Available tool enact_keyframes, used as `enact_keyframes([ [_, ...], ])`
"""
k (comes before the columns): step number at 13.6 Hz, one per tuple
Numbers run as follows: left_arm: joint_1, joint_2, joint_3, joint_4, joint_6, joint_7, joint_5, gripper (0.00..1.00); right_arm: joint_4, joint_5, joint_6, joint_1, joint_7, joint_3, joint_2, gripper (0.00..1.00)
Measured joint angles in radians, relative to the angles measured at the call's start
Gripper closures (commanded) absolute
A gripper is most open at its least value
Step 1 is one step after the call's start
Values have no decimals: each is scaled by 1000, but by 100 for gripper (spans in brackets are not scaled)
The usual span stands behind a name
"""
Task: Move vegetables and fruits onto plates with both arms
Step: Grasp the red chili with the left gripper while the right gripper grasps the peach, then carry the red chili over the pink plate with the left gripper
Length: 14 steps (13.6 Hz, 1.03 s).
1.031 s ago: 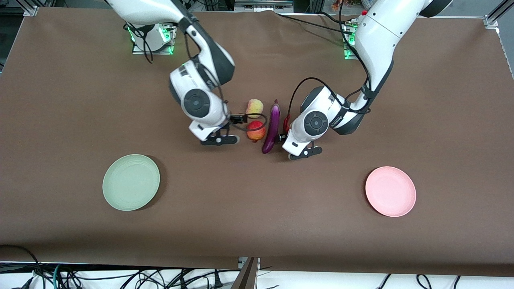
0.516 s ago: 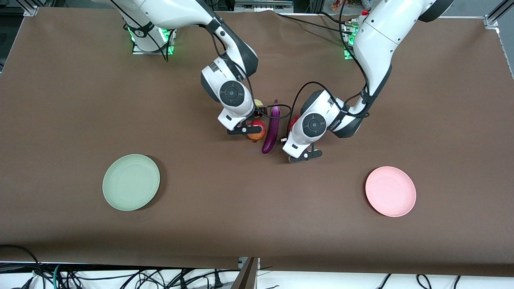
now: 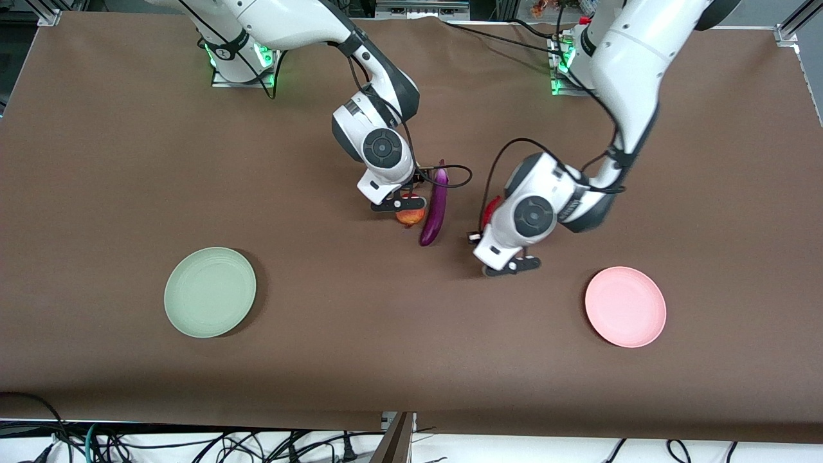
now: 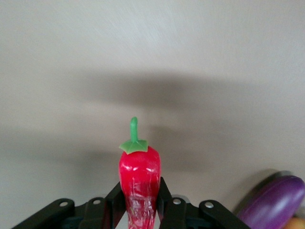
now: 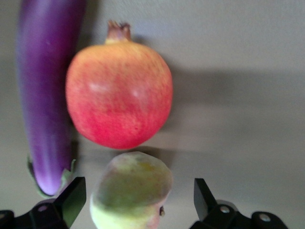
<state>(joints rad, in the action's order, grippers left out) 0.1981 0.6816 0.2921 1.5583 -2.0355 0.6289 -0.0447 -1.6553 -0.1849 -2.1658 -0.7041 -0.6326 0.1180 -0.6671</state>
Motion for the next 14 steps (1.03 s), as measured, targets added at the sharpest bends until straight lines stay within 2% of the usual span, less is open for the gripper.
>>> enact_keyframes([
  [2,-46,-17,-16,-76,82,-140,-50,100,-8,-2,0,-1,0,0,0,0],
  [5,-75,-11,-22,-90,93,-295,-270,100,-9,-3,-1,-6,0,0,0,0],
  [7,-89,2,-39,-90,92,-406,-371,100,-9,-4,-2,-10,0,1,-2,0],
  [12,-193,52,-87,-100,-39,-947,-394,100,-8,-25,-4,-11,0,2,-6,0],
  [13,-216,68,-89,-103,-75,-1036,-394,97,-6,-25,-4,-10,0,2,-6,0],
  [14,-237,83,-90,-105,-106,-1096,-394,53,-3,-25,-4,-10,0,2,-6,0],
])
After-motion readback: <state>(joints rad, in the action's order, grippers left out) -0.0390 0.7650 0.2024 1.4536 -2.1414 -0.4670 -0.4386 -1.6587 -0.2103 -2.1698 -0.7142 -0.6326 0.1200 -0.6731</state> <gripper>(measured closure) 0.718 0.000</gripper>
